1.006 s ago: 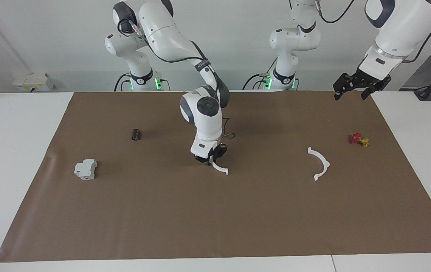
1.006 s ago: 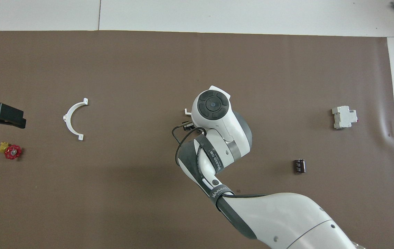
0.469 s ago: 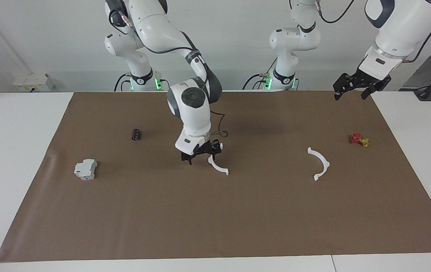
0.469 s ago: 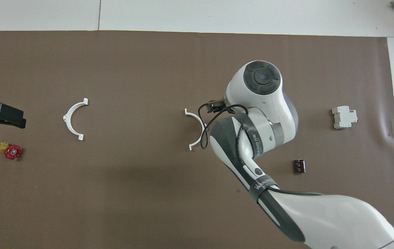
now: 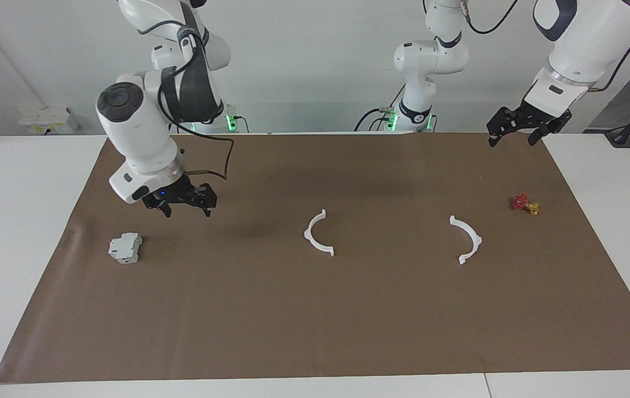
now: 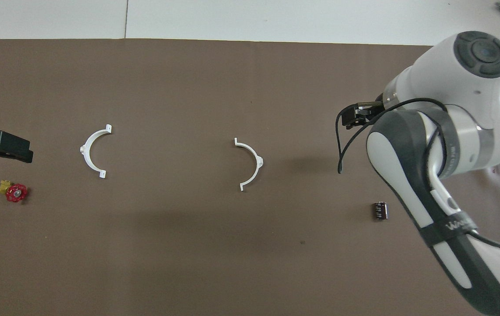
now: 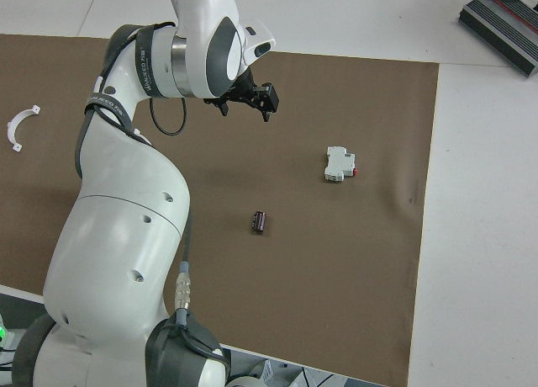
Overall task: Assemble drain pipe with both arms
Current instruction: 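Release the clamp half and withdraw the right gripper to rest, then reach the left gripper to the other clamp half and grasp it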
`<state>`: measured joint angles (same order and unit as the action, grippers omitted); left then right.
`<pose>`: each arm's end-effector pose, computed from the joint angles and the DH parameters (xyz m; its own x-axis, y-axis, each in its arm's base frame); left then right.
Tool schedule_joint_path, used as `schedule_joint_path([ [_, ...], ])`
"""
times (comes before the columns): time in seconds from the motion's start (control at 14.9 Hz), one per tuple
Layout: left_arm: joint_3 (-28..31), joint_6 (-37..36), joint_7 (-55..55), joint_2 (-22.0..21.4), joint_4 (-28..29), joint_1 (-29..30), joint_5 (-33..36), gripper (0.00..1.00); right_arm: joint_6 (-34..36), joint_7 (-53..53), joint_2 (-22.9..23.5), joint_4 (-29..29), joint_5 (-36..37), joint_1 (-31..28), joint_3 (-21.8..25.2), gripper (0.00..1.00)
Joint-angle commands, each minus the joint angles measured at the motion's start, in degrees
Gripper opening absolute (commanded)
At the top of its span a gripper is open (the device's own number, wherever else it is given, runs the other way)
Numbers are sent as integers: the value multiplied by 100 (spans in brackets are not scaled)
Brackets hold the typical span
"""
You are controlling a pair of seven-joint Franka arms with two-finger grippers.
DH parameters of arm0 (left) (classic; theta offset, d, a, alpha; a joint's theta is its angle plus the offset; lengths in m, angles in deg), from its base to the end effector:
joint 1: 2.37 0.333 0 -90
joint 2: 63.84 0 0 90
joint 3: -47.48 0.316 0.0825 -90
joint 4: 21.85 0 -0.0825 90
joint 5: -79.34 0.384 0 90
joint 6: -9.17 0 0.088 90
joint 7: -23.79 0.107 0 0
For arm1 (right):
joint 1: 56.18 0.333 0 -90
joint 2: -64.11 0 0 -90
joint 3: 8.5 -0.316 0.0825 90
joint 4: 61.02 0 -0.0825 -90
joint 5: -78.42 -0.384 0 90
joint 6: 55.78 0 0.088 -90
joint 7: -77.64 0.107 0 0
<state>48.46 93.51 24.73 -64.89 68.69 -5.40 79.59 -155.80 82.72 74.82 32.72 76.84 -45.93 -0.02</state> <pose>0.5377 -0.0187 0.6219 0.9946 -0.0516 -0.0898 -0.0521 -0.9986 -0.0026 0.6108 0.0275 0.4999 0.9953 -0.0621 -0.0748 -0.0618 -0.9981 0.0073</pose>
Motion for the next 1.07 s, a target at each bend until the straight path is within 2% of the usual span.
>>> schedule_joint_path([
  [0.0,8,-13,21,-62,86,22,-60,100,306,-323,-287,171,132,-425,-83,100],
  [0.13,25,-24,3,-158,130,48,-60,100,570,-394,-349,189,150,-706,-83,100],
  [0.2,25,247,-14,-193,269,127,-60,100,667,-534,-393,223,202,-838,-83,100],
  [0.27,34,919,-14,-341,723,136,-60,100,703,-735,-446,302,263,-970,-83,100],
  [0.4,34,2526,-23,-772,1978,145,-69,100,712,-1052,-647,469,343,-1208,-83,100],
  [0.47,34,3091,-23,-861,2402,145,-69,100,721,-1158,-744,478,421,-1226,-83,100],
  [0.6,34,3553,-93,-687,2669,145,-69,100,851,-1212,-981,383,693,-1183,-109,100],
  [0.8,25,4123,-269,-265,3002,83,-69,100,1571,-1194,-1035,-310,809,-1139,-223,100],
  [1.01,25,5220,-304,-80,3758,136,-69,100,1723,-1089,-1254,-243,695,-1156,-320,100],
])
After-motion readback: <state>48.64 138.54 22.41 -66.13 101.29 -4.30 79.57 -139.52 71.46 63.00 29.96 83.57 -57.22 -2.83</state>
